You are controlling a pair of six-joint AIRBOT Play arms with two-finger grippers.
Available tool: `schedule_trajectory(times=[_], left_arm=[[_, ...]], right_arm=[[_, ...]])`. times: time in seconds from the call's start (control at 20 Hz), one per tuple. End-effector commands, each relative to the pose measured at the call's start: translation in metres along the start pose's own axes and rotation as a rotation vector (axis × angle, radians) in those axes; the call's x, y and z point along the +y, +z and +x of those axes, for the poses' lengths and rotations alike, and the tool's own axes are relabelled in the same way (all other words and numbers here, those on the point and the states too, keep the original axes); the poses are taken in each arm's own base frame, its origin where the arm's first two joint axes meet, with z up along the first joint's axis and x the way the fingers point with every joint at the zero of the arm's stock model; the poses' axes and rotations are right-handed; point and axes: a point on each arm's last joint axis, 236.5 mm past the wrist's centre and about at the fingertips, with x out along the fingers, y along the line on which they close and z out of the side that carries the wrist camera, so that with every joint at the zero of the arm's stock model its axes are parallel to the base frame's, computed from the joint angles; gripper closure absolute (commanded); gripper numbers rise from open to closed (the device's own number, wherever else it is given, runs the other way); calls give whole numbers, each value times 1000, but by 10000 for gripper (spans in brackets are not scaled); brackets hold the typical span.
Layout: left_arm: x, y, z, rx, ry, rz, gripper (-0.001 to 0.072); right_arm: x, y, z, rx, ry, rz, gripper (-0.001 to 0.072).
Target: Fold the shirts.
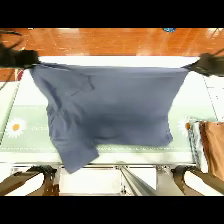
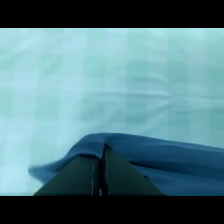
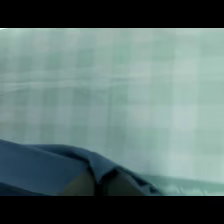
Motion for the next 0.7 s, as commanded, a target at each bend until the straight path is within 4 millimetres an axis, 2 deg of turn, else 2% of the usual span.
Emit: schedule_trajectory(times=[0.0, 0.15, 0.3, 0.4, 0.5, 0.65], left_arm=[[7, -2, 103, 45, 9, -115, 692], [-4, -3, 150, 111, -37, -177, 692], [-17, -1, 170, 148, -89, -223, 692], [-19, -1, 170, 149, -98, -220, 692], [-18, -10, 163, 194, -98, -186, 692], [-10, -41, 142, 344, -108, -106, 692]], right_arm=[[-39, 16, 101, 71, 35, 110, 684], [-61, 30, 145, 110, 34, 189, 684], [-68, 35, 164, 128, 41, 215, 684], [-70, 34, 166, 133, 39, 212, 683], [-67, 25, 164, 174, 46, 207, 683], [-70, -5, 151, 307, 57, 175, 683]])
